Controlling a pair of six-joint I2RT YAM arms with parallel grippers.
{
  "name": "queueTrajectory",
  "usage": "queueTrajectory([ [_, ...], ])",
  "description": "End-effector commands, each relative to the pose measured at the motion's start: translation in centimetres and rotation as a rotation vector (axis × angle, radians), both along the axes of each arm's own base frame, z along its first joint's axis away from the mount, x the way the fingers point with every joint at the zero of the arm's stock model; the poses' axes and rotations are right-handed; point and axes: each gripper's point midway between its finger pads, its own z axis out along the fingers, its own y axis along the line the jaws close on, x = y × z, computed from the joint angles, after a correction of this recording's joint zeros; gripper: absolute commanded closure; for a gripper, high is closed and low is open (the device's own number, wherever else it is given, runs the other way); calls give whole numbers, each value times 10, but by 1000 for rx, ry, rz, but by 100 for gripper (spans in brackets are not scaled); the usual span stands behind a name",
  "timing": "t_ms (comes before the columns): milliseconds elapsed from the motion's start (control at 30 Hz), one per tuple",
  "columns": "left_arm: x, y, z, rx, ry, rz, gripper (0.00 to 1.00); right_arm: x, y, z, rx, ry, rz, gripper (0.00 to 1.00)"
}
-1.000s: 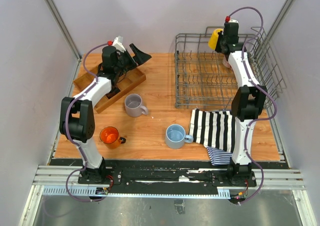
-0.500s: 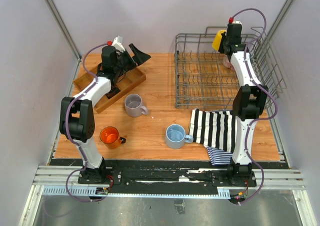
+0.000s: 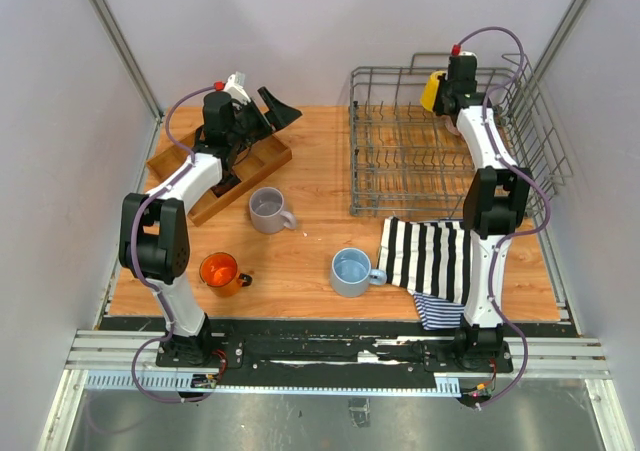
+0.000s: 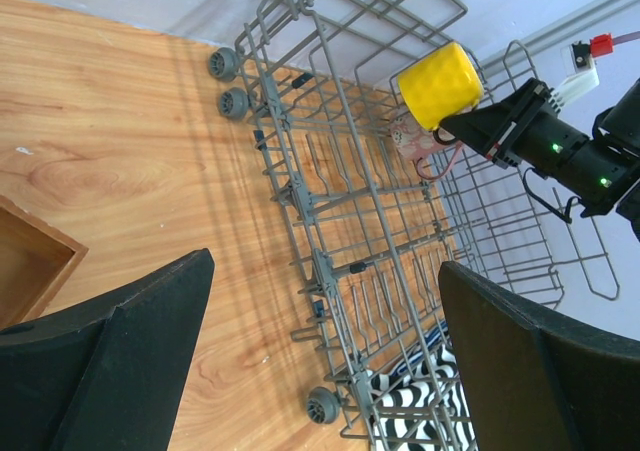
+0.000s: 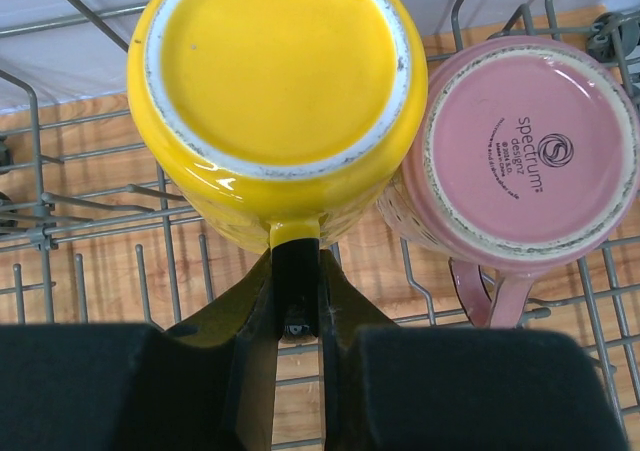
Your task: Load the cups into the dish rack
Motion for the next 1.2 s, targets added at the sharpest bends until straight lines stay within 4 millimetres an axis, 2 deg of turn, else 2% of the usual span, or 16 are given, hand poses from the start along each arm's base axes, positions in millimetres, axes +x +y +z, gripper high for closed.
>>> queueTrajectory([
  [0,6,4,5,11,-29,3,0,13,-10,18,-1,-86,-20,99],
  [633,6,10,1,18,-23,12,0,5,-11,-36,-35,21,-14,99],
  [933,5,11,2,22,-25,13,0,-6,-11,-61,-57,81,-17,99],
  [1000,4,11,1,23,-22,13,0,-9,-12,-65,-68,92,-20,97],
  [1167,2,12,0,24,-21,13,0,-14,-15,-73,-100,116,-27,80],
])
